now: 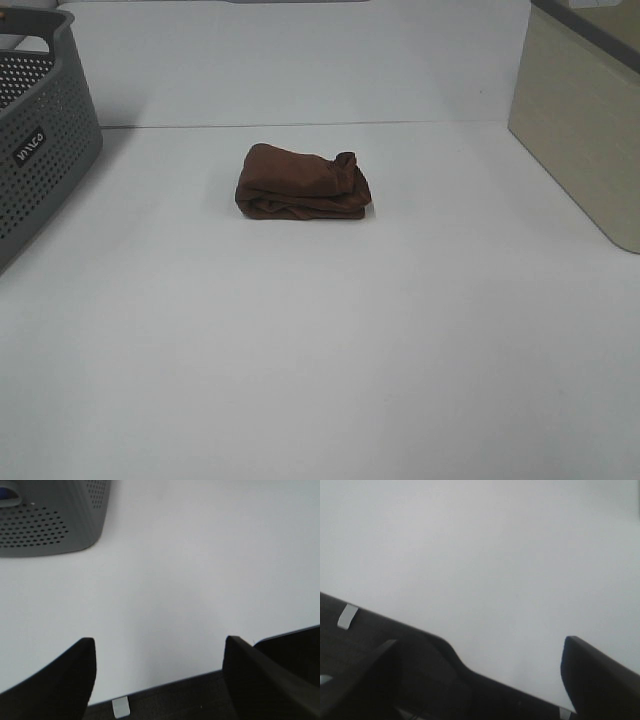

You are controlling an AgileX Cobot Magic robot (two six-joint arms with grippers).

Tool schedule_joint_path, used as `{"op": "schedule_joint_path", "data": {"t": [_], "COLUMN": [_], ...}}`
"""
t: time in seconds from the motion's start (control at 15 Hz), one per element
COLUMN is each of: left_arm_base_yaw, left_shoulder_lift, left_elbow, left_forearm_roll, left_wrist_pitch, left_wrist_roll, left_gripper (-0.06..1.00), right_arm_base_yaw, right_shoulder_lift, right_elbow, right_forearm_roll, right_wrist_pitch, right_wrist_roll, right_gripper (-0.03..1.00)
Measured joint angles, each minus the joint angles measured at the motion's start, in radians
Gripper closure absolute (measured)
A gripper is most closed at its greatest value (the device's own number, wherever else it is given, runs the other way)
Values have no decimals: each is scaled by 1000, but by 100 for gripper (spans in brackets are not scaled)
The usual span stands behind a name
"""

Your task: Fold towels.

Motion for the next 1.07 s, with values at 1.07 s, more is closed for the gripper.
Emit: {"op": "schedule_joint_path", "data": {"t": [1.07], "left_arm_base_yaw": [0], "left_shoulder_lift": [-78], "left_elbow": [46], "left_forearm_roll": [-133], "left_wrist_pitch": [-123], "left_wrist_roll": [233], "left_gripper": [26], "right_arm_base_yaw": [0], "right_shoulder_lift": [-187], "right_elbow": [31], "right_forearm_roll": [-65], "right_wrist_pitch": [-38], "right_wrist_roll": [110], "right_gripper": [16]}}
